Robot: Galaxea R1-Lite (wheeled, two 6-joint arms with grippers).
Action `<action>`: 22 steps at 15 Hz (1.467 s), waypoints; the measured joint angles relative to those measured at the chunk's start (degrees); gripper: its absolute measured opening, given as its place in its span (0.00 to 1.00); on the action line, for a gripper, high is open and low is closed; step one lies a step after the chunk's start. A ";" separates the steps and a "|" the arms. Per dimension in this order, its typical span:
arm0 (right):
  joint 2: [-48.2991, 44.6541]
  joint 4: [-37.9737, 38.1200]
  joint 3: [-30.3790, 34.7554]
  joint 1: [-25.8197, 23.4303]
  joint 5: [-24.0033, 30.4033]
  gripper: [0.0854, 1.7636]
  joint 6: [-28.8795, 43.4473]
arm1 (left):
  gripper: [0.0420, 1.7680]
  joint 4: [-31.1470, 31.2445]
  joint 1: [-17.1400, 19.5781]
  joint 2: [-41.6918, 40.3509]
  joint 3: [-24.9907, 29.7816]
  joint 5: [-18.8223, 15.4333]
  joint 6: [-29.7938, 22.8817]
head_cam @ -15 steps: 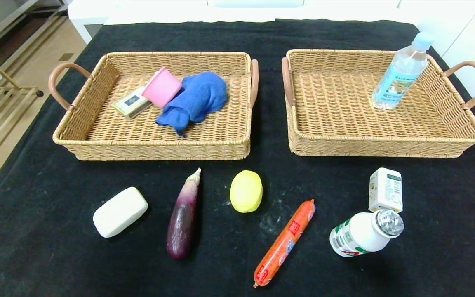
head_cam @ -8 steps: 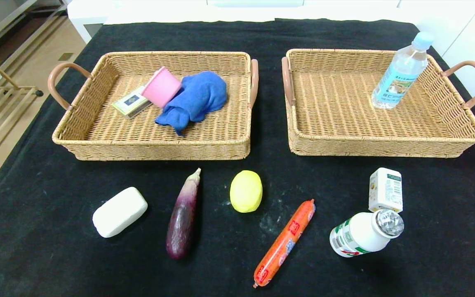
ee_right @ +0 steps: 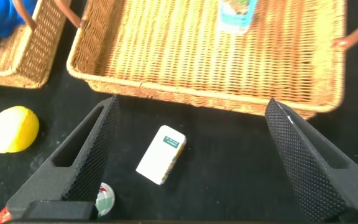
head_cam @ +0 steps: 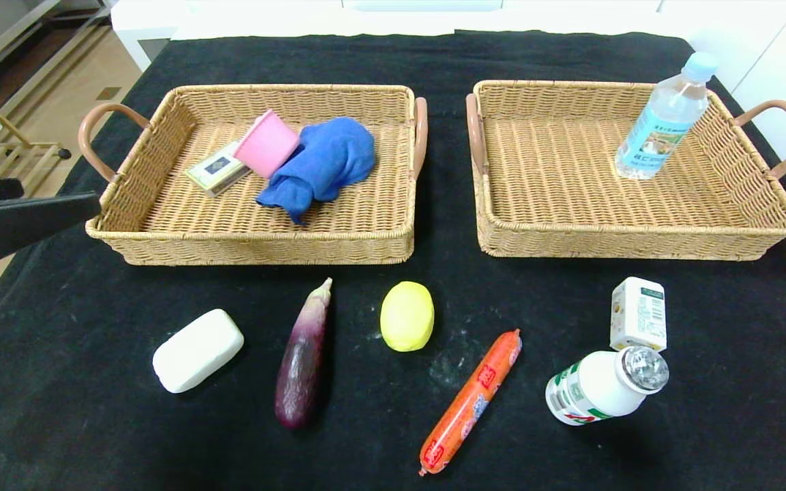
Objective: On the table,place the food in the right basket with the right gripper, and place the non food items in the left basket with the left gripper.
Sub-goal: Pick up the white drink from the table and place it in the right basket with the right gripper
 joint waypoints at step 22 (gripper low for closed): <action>7.13 4.69 -3.77 8.55 -0.29 0.97 -0.66 | 0.97 -0.05 -17.48 8.07 -3.60 3.55 6.86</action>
